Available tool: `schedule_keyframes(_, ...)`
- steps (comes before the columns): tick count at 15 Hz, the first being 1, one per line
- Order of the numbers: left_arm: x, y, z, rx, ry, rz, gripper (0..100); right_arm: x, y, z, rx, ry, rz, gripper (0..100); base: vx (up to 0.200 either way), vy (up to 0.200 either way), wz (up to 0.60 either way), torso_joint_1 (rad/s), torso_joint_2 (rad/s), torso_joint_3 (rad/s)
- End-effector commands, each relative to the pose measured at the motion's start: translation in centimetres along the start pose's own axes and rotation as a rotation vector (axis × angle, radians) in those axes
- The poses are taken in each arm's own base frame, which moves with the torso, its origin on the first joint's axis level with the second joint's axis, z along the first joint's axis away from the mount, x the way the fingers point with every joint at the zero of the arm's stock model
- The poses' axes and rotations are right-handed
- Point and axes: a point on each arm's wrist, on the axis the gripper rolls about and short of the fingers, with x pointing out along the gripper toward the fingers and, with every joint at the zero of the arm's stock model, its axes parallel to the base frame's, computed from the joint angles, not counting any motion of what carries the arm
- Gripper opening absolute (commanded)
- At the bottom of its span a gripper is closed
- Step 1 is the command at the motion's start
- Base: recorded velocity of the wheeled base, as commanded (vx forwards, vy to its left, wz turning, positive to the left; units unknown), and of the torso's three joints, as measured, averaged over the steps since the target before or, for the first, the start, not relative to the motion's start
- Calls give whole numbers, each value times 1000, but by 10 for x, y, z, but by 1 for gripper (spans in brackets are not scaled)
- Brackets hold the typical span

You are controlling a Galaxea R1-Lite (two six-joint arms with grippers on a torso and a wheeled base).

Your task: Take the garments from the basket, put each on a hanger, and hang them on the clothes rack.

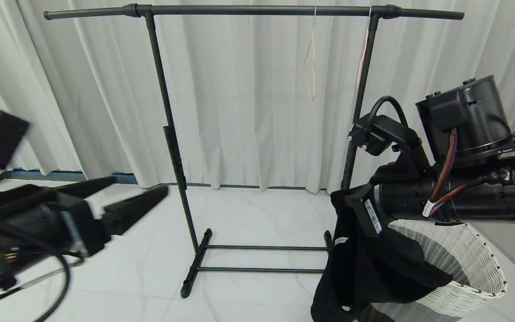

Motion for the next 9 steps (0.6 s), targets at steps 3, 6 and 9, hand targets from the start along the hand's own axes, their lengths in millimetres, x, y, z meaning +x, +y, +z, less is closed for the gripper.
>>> schedule_keyframes(3,90,-96,-53,66,325,-322,100,-1,9,3,-18,-8,24,0,0,0,0,0,0,0)
schedule_keyframes(6,99,-122,-75,66,418,-384,100,-5,16,8,-28,-29,42,0,0,0,0,0,0,0)
schedule_keyframes(9,130,-123,-83,5,457,-327,100,-9,23,13,-39,-49,59,0,0,0,0,0,0,0)
